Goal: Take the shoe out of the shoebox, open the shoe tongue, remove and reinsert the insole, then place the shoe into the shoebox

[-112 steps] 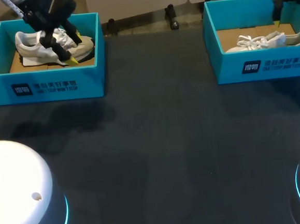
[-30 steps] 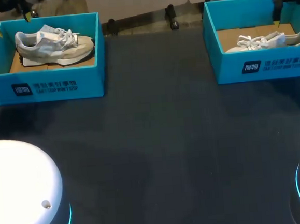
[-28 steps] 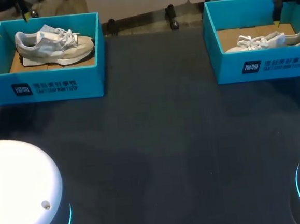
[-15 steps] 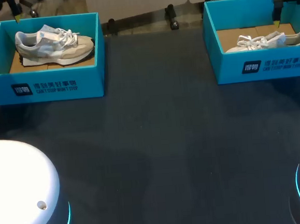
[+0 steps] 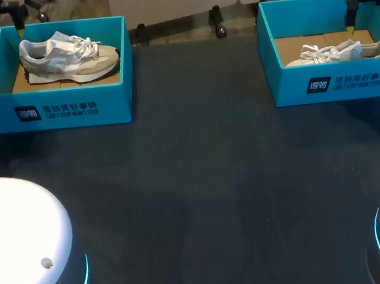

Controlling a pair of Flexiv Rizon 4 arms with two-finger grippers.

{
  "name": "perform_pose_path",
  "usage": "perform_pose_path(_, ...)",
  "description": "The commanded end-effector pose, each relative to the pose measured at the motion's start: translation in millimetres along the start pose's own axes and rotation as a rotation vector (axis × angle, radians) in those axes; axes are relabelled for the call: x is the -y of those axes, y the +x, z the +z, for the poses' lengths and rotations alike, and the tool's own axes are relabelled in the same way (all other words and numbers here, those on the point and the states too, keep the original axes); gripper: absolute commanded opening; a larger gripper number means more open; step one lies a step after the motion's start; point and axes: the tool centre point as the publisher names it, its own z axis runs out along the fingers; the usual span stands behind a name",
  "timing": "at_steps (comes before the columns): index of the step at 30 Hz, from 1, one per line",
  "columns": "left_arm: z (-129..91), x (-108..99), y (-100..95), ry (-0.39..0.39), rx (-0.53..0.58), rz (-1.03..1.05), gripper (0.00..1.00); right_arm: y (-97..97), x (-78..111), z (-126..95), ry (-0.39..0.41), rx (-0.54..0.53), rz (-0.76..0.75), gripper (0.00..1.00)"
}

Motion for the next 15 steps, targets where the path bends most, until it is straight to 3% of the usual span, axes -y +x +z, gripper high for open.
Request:
perform_pose_path(1, 1, -2, -2.1, 0.002, -0.006, 0.000, 1.00, -0.4, 1.1, 0, -0.002, 0.000, 0.001, 1.00)
perform_pose_path(12, 1, -2, -2.1, 0.002, -0.006, 0.000, 1.00, -0.4, 1.1, 0, -0.002, 0.000, 0.001, 1.00)
perform_pose_path(15, 3, -14, 4.7, -0.021, -0.009, 0.025, 1.00, -0.4, 1.1, 0, -0.002, 0.000, 0.001, 1.00)
